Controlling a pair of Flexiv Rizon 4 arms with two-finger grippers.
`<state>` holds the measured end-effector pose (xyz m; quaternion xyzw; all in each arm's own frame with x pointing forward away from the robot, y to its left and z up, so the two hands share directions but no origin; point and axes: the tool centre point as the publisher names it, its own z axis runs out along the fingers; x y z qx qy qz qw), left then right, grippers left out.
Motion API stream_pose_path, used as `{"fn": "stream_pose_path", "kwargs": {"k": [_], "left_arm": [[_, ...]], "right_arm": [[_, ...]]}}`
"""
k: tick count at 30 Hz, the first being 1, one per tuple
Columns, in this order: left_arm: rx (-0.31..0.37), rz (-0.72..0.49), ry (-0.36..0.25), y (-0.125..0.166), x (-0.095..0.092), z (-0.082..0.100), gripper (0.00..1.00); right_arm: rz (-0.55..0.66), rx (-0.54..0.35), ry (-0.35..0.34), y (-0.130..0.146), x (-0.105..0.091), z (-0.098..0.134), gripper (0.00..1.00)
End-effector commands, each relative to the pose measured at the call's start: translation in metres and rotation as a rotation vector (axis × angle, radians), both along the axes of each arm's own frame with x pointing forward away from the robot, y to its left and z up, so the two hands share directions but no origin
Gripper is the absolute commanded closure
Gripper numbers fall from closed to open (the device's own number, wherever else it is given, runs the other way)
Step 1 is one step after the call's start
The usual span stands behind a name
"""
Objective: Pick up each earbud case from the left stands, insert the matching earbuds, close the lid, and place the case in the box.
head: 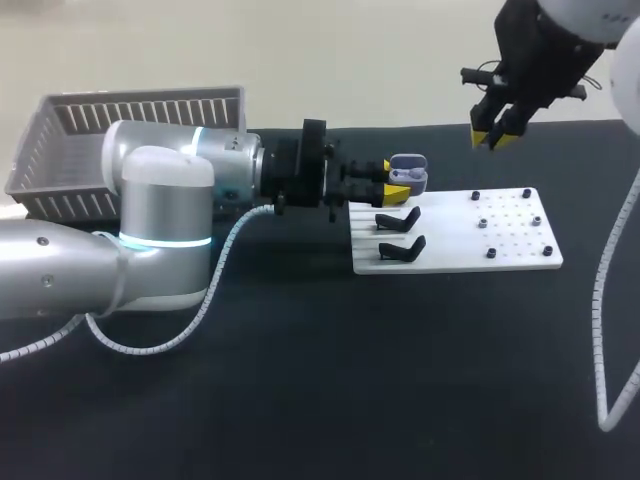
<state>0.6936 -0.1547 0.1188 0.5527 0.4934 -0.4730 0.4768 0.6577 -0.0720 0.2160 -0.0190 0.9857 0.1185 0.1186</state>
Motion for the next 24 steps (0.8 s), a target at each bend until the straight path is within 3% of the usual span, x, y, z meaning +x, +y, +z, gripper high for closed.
{"fn": "stream_pose_path", "kwargs": {"k": [1,8,15,24], "left_arm": [[-0.003,0.006,-0.004,0.0,-0.002,-0.001,1.0],[-0.003,0.006,-0.004,0.0,-0.002,-0.001,1.0],[-0.003,0.006,-0.004,0.0,-0.002,-0.001,1.0],[-0.003,0.006,-0.004,0.0,-0.002,-0.001,1.0]], "right_arm": [[-0.002,0.0,-0.003,-0.001,-0.001,-0.001,1.0],[-0.002,0.0,-0.003,-0.001,-0.001,-0.001,1.0],[0.171,-0.037,-0.04,0.032,0.0,0.018,1.0],[0.305,-0.029,-0.019,0.061,0.0,0.016,1.0]]}}
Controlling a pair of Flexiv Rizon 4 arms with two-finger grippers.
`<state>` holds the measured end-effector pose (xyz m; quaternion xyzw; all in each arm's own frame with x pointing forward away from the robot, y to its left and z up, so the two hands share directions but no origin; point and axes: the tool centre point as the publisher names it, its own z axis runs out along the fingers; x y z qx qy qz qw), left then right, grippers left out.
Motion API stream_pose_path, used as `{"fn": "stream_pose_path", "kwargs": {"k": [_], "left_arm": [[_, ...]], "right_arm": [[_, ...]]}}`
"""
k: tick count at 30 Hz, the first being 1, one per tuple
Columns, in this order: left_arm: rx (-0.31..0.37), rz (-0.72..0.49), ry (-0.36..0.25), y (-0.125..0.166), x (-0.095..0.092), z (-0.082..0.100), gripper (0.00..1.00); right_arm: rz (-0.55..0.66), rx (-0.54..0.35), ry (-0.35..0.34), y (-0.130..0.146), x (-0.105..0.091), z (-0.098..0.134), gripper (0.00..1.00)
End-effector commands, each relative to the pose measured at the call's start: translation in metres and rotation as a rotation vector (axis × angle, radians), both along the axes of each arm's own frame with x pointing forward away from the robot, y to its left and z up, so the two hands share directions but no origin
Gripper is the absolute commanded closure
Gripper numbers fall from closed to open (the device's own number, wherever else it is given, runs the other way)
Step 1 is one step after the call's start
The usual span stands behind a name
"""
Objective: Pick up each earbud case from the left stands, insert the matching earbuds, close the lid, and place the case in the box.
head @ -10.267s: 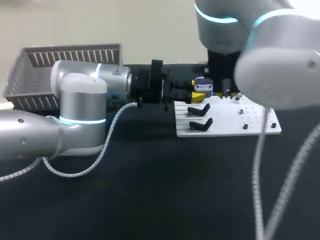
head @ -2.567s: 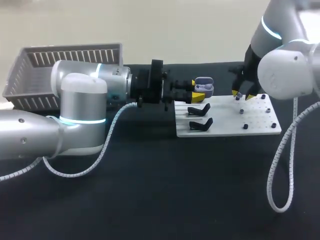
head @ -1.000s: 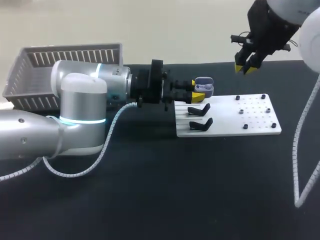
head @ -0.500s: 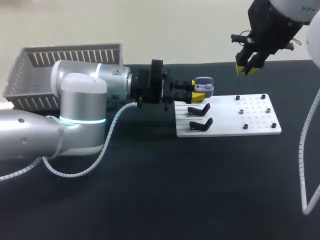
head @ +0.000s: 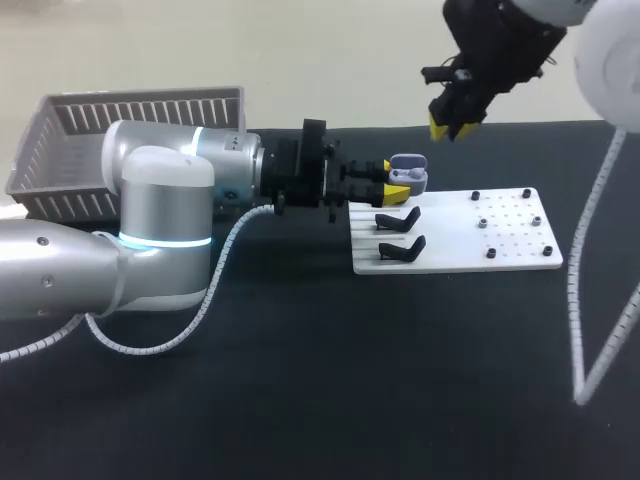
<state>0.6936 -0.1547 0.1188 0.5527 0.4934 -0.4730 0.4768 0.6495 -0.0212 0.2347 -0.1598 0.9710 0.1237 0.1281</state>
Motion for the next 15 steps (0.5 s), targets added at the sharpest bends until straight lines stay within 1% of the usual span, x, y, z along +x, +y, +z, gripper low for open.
{"fn": "stream_pose_path", "kwargs": {"k": [1,7,11,15], "left_arm": [[-0.003,0.006,-0.004,0.0,-0.002,-0.001,1.0],[-0.003,0.006,-0.004,0.0,-0.002,-0.001,1.0],[-0.003,0.006,-0.004,0.0,-0.002,-0.001,1.0],[-0.003,0.006,-0.004,0.0,-0.002,-0.001,1.0]], "right_arm": [[0.039,-0.022,0.039,0.013,0.008,-0.004,1.0],[0.086,-0.052,0.063,0.026,0.006,-0.021,1.0],[0.123,-0.084,0.051,0.034,0.004,-0.027,1.0],[0.15,-0.092,0.046,0.04,0.002,-0.033,1.0]]}}
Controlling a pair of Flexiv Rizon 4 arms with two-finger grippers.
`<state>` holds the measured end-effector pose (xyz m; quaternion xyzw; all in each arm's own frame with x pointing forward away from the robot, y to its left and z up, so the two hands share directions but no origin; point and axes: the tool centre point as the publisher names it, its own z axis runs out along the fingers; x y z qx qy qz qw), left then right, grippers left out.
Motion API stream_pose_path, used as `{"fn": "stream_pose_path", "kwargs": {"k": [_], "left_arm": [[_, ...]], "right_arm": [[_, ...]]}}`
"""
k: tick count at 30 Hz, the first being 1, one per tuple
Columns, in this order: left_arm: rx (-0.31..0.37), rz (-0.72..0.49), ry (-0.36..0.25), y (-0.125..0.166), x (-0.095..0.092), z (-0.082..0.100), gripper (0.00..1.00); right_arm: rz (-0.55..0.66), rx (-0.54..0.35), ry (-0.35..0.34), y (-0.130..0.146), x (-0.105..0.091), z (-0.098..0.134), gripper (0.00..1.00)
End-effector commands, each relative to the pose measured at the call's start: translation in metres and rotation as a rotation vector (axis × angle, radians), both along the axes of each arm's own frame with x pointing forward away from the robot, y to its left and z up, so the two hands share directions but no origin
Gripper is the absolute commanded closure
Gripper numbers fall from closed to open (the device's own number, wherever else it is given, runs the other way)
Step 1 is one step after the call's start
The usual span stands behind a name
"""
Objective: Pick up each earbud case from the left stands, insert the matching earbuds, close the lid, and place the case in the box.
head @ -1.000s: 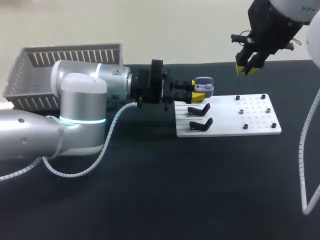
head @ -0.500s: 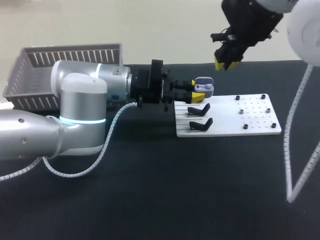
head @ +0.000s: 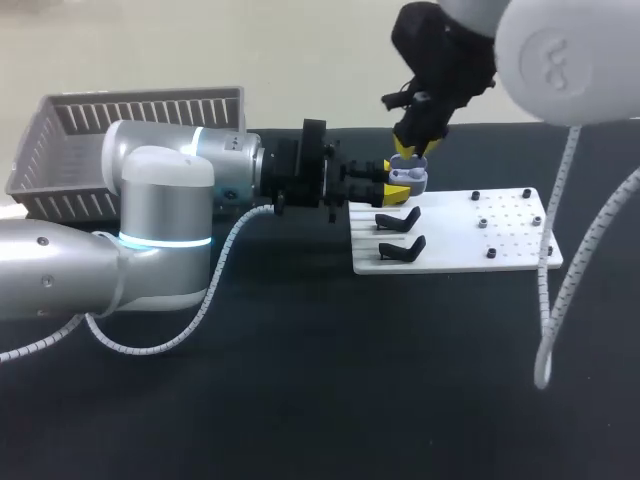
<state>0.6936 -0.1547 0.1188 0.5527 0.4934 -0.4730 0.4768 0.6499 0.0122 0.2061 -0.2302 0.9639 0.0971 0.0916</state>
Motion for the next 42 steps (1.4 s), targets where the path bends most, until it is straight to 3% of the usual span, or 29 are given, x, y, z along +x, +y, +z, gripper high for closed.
{"fn": "stream_pose_path", "kwargs": {"k": [1,16,42], "left_arm": [[-0.003,0.006,-0.004,0.0,-0.002,-0.001,1.0],[-0.003,0.006,-0.004,0.0,-0.002,-0.001,1.0],[-0.003,0.006,-0.004,0.0,-0.002,-0.001,1.0]], "right_arm": [[0.015,-0.017,0.001,0.008,0.001,-0.006,1.0],[0.039,-0.063,0.005,0.009,0.008,-0.025,1.0],[-0.008,-0.09,0.006,0.003,0.024,-0.038,1.0]]}}
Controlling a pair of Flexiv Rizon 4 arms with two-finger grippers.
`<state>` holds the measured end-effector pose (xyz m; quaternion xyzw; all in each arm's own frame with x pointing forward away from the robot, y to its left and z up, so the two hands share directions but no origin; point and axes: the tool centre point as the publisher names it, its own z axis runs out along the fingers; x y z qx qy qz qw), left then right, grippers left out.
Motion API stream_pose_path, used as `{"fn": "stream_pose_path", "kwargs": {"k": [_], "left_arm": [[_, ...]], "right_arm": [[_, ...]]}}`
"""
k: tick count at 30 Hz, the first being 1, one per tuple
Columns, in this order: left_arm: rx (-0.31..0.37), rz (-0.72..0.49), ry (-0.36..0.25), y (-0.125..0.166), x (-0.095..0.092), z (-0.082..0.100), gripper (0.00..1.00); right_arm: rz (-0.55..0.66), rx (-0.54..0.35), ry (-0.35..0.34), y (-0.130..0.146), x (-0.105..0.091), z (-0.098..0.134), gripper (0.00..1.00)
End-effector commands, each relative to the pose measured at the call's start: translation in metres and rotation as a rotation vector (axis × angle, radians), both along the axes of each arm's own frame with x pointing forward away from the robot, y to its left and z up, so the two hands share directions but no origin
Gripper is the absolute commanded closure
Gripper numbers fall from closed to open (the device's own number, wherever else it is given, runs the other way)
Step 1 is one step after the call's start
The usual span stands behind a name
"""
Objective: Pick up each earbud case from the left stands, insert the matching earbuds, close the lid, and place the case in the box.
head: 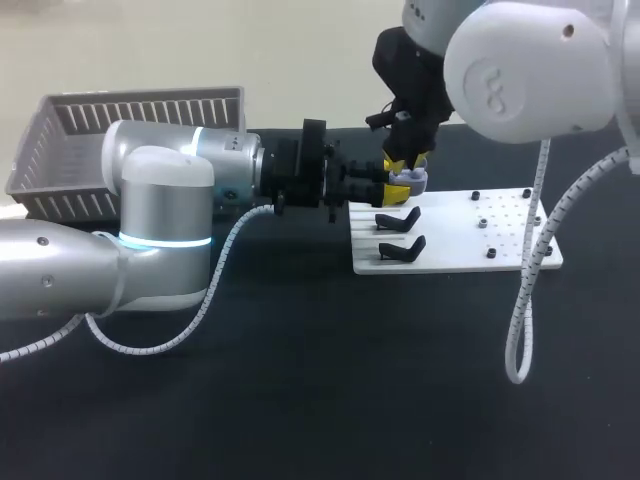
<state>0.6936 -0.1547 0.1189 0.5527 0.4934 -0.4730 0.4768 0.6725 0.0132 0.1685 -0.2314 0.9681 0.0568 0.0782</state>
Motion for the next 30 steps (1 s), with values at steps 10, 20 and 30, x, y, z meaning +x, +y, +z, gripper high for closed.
{"fn": "stream_pose_path", "kwargs": {"k": [10,20,30], "left_arm": [[-0.003,0.006,-0.004,0.0003,-0.0016,-0.0008,1.0],[-0.003,0.006,-0.004,0.0003,-0.0016,-0.0008,1.0],[-0.003,0.006,-0.004,0.0003,-0.0016,-0.0008,1.0]], "right_arm": [[-0.017,-0.018,-0.001,-0.0002,0.0036,-0.0046,1.0],[-0.031,-0.013,-0.001,-0.0025,0.0055,-0.0058,1.0],[-0.025,-0.011,0.006,-0.001,0.0076,-0.0102,1.0]]}}
